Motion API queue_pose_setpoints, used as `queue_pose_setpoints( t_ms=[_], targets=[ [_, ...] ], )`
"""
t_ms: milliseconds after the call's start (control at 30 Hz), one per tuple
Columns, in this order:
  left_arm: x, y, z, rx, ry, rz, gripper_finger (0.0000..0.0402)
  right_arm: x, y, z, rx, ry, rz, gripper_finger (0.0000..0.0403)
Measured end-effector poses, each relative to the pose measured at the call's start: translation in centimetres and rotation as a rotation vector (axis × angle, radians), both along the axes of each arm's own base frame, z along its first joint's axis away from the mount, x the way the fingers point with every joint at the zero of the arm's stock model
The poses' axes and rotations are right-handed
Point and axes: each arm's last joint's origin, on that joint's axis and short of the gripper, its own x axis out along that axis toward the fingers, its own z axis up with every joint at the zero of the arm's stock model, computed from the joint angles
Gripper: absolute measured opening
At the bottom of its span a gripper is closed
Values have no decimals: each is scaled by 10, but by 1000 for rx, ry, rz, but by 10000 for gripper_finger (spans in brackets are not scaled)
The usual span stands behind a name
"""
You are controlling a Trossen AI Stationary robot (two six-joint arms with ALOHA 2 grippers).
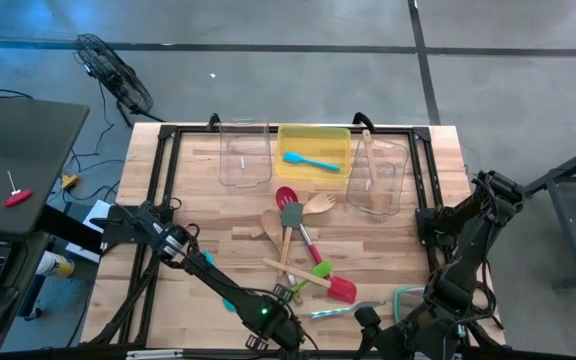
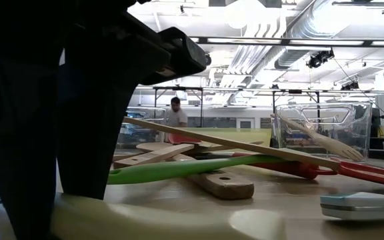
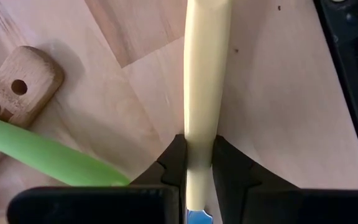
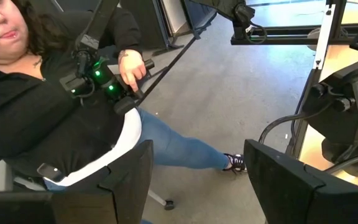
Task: Pick & Place Kitchen Items
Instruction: Put the yellow table knife into the left transparent bin
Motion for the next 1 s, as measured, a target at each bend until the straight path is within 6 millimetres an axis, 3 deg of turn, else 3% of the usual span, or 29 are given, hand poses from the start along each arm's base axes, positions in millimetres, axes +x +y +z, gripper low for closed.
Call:
queue_pose_setpoints(
  t_ms=[300, 1000],
  targets=[
    [-2, -1, 5, 23, 14, 11, 44, 0, 0, 0, 6, -1, -1, 243],
    [-3, -9, 42, 118, -21, 11, 44, 0, 0, 0, 3, -3, 0, 243]
  ],
)
